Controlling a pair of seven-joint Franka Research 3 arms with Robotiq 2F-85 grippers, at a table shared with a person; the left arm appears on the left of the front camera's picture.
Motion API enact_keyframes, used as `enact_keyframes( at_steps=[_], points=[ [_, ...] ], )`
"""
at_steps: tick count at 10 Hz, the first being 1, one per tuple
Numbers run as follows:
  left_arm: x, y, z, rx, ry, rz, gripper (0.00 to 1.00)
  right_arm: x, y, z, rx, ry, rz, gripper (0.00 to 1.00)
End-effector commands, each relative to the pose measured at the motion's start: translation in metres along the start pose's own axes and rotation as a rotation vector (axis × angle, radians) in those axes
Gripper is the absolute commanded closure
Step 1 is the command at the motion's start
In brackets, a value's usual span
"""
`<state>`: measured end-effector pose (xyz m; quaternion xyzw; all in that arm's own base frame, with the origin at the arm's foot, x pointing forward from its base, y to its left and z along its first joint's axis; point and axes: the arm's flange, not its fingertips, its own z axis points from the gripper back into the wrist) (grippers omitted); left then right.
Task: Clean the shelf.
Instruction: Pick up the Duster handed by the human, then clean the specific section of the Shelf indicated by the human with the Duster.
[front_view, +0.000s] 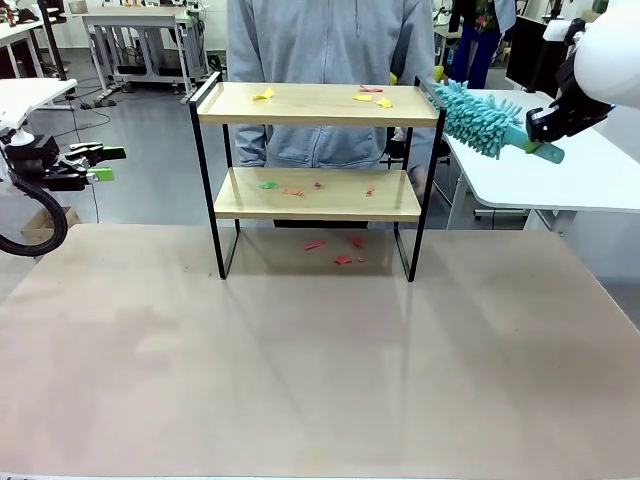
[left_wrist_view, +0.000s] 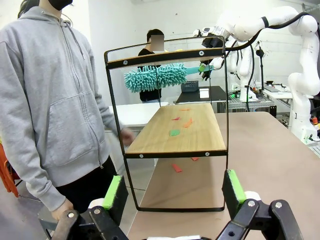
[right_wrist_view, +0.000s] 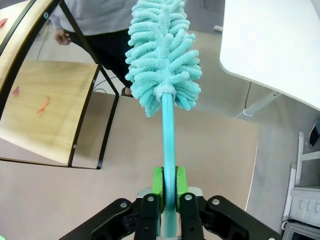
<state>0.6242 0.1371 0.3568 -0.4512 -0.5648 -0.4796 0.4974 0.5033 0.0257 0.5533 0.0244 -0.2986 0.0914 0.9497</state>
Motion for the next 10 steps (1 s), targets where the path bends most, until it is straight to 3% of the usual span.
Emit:
enact_keyframes(
  at_steps=[1,10],
  points=[
    [0.002,-0.0008,0.0,-0.003,-0.003,-0.005,0.0,0.0001,0.0008,0.0004,0.02,-0.005,0.013,1.0],
    [0.002,-0.0008,0.0,-0.003,-0.003,-0.005,0.0,0.0001,0.0008,0.0004,0.02,-0.005,0.013,1.0]
  ],
)
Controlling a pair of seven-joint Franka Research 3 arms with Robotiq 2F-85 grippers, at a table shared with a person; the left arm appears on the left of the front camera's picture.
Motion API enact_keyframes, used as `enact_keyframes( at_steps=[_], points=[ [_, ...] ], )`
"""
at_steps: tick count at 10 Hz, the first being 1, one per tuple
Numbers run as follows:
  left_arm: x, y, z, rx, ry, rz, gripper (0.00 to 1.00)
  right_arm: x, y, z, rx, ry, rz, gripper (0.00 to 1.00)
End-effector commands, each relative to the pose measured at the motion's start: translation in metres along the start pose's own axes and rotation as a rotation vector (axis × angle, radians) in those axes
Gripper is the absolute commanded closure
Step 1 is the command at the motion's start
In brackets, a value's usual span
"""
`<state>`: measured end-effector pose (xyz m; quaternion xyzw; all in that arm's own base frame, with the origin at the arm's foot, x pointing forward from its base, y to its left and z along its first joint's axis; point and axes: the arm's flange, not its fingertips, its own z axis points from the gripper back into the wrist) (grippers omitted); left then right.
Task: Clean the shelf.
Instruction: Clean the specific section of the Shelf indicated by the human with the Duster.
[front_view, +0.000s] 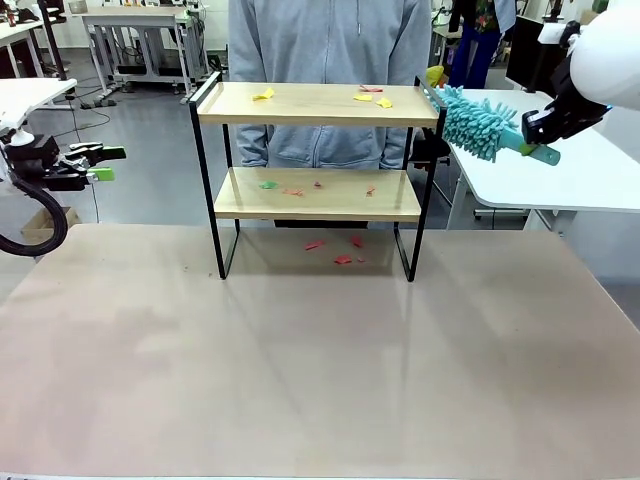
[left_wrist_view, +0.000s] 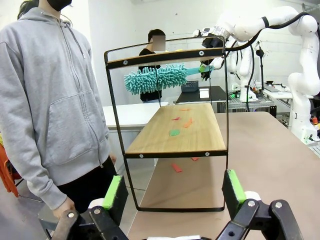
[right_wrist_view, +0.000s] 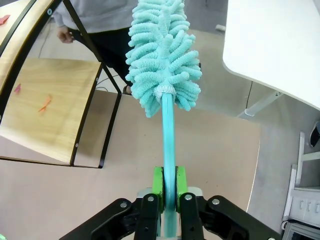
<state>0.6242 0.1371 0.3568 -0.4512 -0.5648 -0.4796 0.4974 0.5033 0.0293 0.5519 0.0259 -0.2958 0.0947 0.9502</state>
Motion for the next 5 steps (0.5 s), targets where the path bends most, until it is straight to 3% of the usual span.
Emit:
enact_keyframes(
  at_steps=[1,5],
  points=[
    [0.002,-0.001,0.0,-0.003,-0.003,-0.005,0.0,0.0,0.0,0.0,0.0,0.0,0.0,0.87],
    [0.002,-0.001,0.0,-0.003,-0.003,-0.005,0.0,-0.02,-0.068,0.058,0.04,0.023,0.152,0.87]
  ],
)
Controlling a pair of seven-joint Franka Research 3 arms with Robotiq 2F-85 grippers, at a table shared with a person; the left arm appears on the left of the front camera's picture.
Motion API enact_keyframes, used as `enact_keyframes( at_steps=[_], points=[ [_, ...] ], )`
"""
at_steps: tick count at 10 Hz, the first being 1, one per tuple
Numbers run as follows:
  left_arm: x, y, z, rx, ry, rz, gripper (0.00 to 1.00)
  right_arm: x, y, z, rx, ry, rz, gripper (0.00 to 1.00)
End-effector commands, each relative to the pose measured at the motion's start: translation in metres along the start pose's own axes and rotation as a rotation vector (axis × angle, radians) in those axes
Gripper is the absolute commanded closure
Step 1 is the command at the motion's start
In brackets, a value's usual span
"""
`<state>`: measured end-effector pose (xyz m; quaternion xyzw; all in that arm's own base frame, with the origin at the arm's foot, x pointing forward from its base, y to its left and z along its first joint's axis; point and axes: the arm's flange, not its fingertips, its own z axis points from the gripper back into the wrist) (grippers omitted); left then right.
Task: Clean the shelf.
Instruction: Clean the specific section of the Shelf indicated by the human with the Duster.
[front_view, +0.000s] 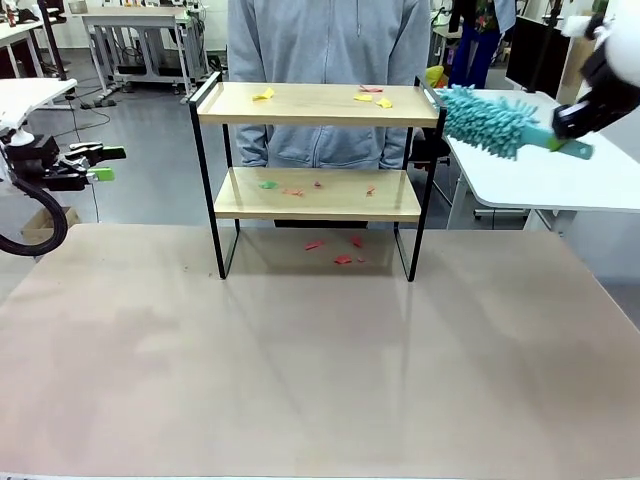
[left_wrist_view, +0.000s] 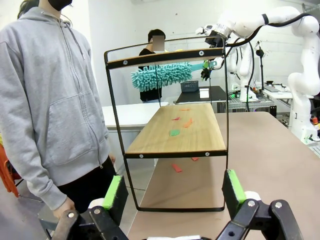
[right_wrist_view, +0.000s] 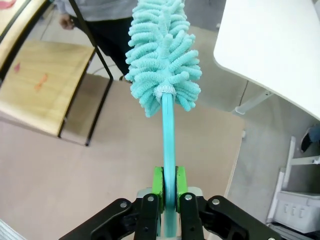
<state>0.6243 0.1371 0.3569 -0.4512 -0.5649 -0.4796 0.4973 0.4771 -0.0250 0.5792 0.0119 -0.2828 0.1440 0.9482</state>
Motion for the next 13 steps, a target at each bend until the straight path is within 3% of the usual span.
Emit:
enact_keyframes(
  at_steps=[1,4,6,10,13],
  points=[
    [0.002,-0.001,0.0,-0.003,-0.003,-0.005,0.0,-0.014,-0.037,0.031,0.037,0.011,0.087,0.87],
    [0.002,-0.001,0.0,-0.003,-0.003,-0.005,0.0,-0.033,-0.067,0.066,0.068,0.121,0.23,0.87],
    [0.002,-0.001,0.0,-0.003,-0.003,-0.005,0.0,-0.054,-0.068,0.082,0.147,0.259,0.403,0.87],
    [0.002,-0.001,0.0,-0.003,-0.003,-0.005,0.0,-0.092,-0.029,0.092,0.298,0.42,0.773,0.87],
    [0.002,-0.001,0.0,-0.003,-0.003,-0.005,0.0,-0.108,0.017,0.088,0.398,0.469,0.98,0.87]
  ],
)
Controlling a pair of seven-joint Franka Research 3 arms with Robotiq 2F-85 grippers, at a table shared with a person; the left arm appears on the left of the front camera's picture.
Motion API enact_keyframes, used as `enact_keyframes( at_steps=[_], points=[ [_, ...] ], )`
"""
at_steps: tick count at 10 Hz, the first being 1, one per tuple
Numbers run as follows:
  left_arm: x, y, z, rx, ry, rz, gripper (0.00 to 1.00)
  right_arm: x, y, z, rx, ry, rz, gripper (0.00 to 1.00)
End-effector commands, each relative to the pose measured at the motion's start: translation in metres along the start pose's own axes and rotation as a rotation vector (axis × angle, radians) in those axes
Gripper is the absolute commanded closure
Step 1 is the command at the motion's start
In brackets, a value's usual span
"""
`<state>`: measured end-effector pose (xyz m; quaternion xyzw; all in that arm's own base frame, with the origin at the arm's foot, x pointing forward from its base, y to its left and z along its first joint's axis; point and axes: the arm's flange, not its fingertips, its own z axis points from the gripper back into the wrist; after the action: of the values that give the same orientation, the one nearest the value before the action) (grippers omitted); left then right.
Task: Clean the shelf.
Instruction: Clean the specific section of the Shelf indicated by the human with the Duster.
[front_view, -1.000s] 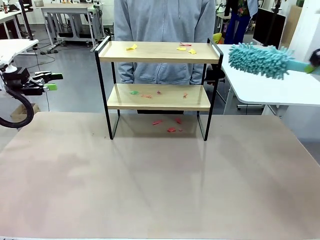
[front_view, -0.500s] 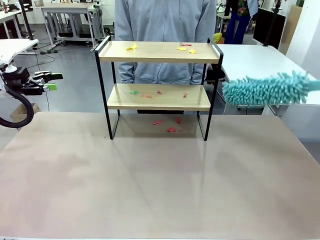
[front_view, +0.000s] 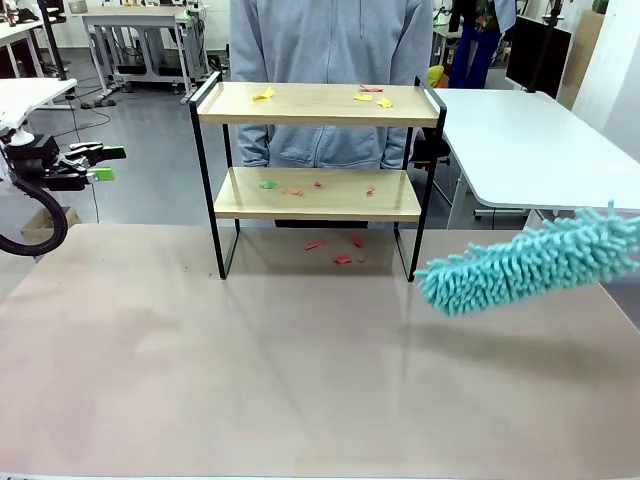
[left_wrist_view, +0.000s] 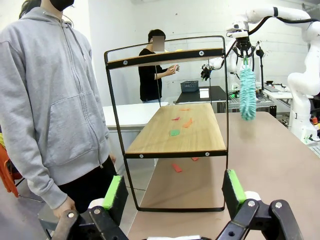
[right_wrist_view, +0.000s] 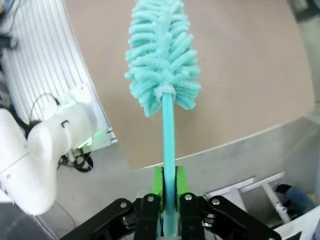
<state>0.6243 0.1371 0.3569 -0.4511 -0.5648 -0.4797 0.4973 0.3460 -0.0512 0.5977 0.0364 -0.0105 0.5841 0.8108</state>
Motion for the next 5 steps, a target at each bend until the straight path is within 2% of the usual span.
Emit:
enact_keyframes(
  at_steps=[1,5],
  points=[
    [0.002,-0.001,0.0,-0.003,-0.003,-0.005,0.0,0.017,0.014,-0.012,0.015,0.037,0.126,0.87],
    [0.002,-0.001,0.0,-0.003,-0.003,-0.005,0.0,0.063,0.027,-0.035,0.04,0.077,0.185,0.87]
  ],
)
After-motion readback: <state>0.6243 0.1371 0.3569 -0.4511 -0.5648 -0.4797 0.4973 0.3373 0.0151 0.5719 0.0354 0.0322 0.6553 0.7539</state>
